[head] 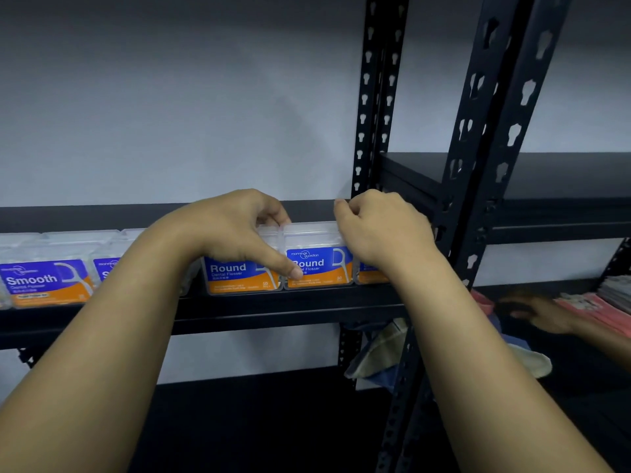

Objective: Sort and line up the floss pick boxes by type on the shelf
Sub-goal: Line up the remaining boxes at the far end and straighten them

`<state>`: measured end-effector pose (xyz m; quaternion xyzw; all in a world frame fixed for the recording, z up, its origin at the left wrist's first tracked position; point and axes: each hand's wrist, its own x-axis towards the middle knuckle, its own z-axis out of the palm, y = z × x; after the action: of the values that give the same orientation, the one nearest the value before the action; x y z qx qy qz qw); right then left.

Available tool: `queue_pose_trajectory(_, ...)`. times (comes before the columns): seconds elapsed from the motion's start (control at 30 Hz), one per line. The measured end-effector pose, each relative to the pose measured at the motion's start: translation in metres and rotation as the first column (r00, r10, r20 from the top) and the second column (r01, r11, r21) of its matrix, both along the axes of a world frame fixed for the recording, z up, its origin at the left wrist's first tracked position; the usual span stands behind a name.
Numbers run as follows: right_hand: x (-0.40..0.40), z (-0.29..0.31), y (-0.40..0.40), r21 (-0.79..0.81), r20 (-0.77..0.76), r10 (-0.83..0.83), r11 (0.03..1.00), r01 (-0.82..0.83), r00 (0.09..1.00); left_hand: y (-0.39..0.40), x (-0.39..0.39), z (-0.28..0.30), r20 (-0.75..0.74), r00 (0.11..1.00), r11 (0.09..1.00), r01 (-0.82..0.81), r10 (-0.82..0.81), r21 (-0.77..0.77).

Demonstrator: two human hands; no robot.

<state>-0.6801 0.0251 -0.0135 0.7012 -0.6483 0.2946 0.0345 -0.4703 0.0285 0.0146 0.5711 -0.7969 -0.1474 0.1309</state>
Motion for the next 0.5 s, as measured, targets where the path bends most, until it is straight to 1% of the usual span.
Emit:
queue_pose_trajectory(0.13,0.0013,-0.0007,-0.001,0.01,-0.008,-0.015,1.0,0.015,1.0,-0.0003,0.0001,0.0008,0.001,1.0,1.0,0.002,-0.002,0.007)
queue_pose_trajectory(0.37,-0.0023,0.0044,0.002,0.085,-0.014,0.06,0.995,-0.059,0.998,0.0015,-0.0014,0.0019,0.006,1.0,1.0,-0.003,0.003,0.011)
queue_pose_trajectory(0.5,-0.0019,0.0058,0.0025,0.105,-0.012,0.058,0.993,-0.056,0.998,0.0009,-0.0013,0.0009,0.002,1.0,1.0,-0.004,0.004,0.013)
